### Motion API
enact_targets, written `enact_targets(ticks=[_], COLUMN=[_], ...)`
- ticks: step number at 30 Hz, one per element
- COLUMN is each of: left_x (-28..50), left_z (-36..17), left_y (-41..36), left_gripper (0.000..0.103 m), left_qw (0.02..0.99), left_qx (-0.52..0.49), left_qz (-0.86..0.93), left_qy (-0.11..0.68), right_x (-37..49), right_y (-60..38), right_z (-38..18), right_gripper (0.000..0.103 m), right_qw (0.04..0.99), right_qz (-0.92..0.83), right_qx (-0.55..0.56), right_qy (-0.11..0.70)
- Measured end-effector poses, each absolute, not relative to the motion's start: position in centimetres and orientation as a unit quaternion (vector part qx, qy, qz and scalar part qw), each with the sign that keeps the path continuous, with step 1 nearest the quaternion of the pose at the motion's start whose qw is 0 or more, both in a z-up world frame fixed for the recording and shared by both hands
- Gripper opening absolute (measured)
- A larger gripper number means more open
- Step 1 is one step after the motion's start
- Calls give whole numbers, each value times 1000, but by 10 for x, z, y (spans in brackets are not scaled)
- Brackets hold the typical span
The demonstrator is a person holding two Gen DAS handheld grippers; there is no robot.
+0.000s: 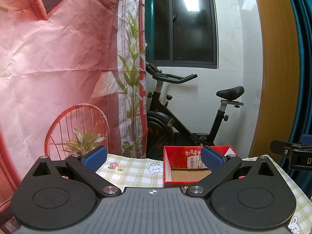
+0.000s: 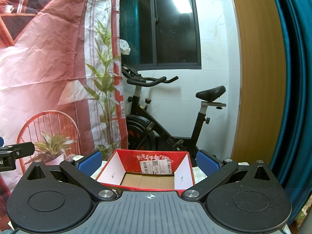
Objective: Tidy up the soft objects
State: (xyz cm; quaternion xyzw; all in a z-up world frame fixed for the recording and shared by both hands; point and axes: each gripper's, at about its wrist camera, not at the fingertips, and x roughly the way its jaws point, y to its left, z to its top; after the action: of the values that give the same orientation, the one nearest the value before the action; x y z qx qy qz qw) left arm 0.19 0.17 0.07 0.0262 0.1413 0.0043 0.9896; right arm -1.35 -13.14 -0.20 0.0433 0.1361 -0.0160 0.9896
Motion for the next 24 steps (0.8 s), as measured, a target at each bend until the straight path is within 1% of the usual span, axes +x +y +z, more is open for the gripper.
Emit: enact_targets(ticks=[8,17,24], left_x=[5,12,33], left_z=[-5,-23,-59], left_y=[1,1,-5], left_gripper=[103,103,103], left_qw=[989,989,983], left_qx=[26,32,65], left_qz=[8,21,17], left_qy=[148,145,173], right_x=[-14,-13,6], right_y=[-132,-138,-142], right_z=[-5,-32,-76], right_gripper=[103,103,103], right_qw=[990,994,990], right_qz=[-19,-9,0], right_qx=[39,45,41], right_qy=[131,99,138])
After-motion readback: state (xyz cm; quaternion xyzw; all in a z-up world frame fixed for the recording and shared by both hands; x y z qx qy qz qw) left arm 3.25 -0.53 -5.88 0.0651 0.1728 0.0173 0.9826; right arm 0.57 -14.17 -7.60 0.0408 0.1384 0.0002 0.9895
